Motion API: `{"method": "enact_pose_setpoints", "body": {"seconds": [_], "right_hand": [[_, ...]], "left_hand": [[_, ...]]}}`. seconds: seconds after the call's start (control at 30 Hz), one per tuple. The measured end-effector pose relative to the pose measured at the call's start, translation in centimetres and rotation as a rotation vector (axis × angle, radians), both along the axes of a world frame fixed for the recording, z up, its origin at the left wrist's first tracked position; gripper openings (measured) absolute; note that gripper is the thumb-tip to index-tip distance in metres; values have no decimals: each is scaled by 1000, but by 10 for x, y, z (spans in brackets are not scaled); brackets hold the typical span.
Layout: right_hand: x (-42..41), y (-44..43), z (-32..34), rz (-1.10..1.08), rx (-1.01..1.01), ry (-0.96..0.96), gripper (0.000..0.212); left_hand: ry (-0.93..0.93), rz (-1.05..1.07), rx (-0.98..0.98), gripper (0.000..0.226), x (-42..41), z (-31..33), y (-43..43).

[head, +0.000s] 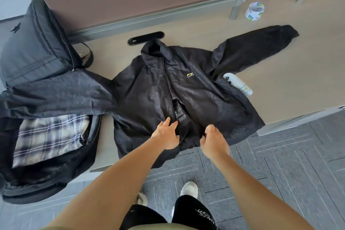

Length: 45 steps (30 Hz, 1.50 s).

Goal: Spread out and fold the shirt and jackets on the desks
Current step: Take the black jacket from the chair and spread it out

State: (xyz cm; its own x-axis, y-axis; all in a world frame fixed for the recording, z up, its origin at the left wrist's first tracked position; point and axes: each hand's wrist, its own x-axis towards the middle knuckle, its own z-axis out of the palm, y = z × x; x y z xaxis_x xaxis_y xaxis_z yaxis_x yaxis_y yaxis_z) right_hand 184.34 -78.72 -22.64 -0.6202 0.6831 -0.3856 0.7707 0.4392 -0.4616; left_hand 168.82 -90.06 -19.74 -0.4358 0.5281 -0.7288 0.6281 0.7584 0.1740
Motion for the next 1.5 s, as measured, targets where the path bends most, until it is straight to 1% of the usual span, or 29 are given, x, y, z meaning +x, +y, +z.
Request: {"method": "enact_pose_setpoints", "body": {"seconds": [0.07,0.13,0.2,0.3,0.4,0.47,0.53,0.6,0.7,0.73,0.8,0.87,0.93,0.97,1.0,1.03,1.13,1.2,1.27,1.33,1.43,1.5], "right_hand": [[-4,-3,-1,47,1,0,19],[-6,-4,-1,65,13,-6,23],[-5,-3,-3,69,23,-10,23],[1,1,-6,108,71,-31,14],[7,13,4,4,24,-43,12],[13,21,18,-62,-37,-34,11],[21,29,35,-131,-80,35,11],[26,34,58,-187,-65,157,17],[30,32,97,-158,-27,330,28],[30,27,108,-137,-28,363,29],[28,12,120,-83,-28,377,23],[24,-10,117,21,-68,306,15],[18,-31,97,192,-203,120,6],[15,-38,85,280,-266,7,6],[13,-42,72,349,-298,-79,16],[9,-42,60,374,-287,-124,26],[-6,-25,37,290,-88,-109,42],[-16,-15,26,345,32,-107,50],[-24,-10,15,457,91,-130,55],[-28,-9,8,521,100,-168,57],[-32,-6,4,504,86,-180,56],[-35,-1,3,478,35,-175,54]], "left_hand": [[16,-38,-41,73,2,-5,-1],[38,-73,-68,74,3,-9,-2],[41,-82,-85,73,1,-8,-3],[29,-44,-88,76,-9,-8,-9],[-1,5,-44,78,-19,-11,-13],[-8,-17,-54,72,-18,-9,-13],[-9,-29,-54,65,-14,-7,-11],[-40,30,-10,59,-14,-4,-9],[-130,154,21,46,-16,8,-11],[-153,166,13,41,-14,15,-12],[-136,147,-1,32,-11,27,-14],[-97,139,9,30,-11,27,-18],[-70,162,2,33,-14,15,-22],[-55,184,6,36,-17,6,-25],[-35,214,18,38,-19,-1,-27],[6,243,40,39,-20,-5,-28],[216,234,94,40,-20,-10,-30],[282,236,138,38,-19,-14,-29],[239,288,209,32,-19,-18,-29],[209,337,255,24,-18,-17,-30],[182,413,322,22,-16,-7,-34],[154,466,408,21,-14,5,-36]]}}
